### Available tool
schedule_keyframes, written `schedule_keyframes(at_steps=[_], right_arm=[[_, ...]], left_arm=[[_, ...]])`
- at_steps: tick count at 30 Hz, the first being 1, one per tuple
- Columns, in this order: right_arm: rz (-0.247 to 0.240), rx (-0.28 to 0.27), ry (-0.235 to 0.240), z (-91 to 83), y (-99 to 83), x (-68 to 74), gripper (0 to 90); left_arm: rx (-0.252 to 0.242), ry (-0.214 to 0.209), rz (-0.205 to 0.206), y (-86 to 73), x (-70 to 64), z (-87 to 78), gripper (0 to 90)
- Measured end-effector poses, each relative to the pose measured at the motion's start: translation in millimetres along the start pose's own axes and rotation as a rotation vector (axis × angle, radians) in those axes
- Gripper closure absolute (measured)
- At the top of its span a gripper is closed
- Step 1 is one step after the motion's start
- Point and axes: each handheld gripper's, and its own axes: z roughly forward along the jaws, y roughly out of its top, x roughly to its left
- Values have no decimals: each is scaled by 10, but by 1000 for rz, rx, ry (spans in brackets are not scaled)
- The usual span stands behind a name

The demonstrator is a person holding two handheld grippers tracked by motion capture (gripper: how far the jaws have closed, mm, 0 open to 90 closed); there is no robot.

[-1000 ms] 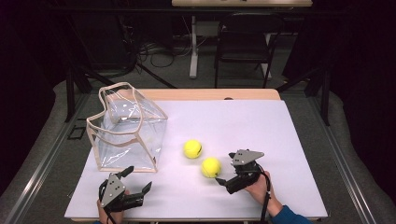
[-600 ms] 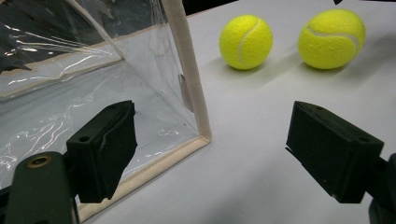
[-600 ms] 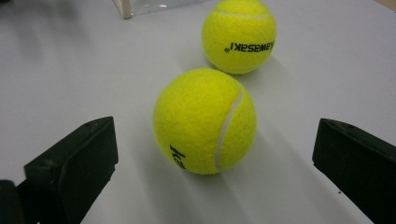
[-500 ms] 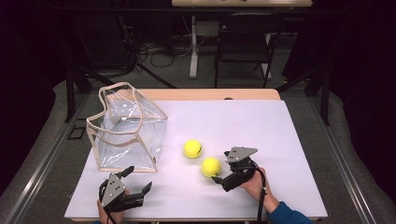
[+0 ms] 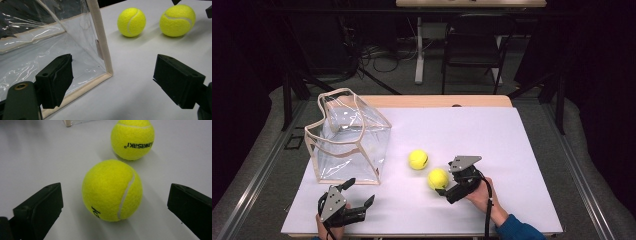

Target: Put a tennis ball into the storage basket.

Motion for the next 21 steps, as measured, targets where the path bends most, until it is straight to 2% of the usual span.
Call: schedule_keyframes(at_steps=[13, 21], right_arm=[[24, 57, 30, 119, 36, -28, 0], [22, 92, 51, 194, 63, -33, 0]], left_arm=[[0, 0, 0, 0, -1, 0, 160], [0, 1, 0, -1, 1, 0, 160]])
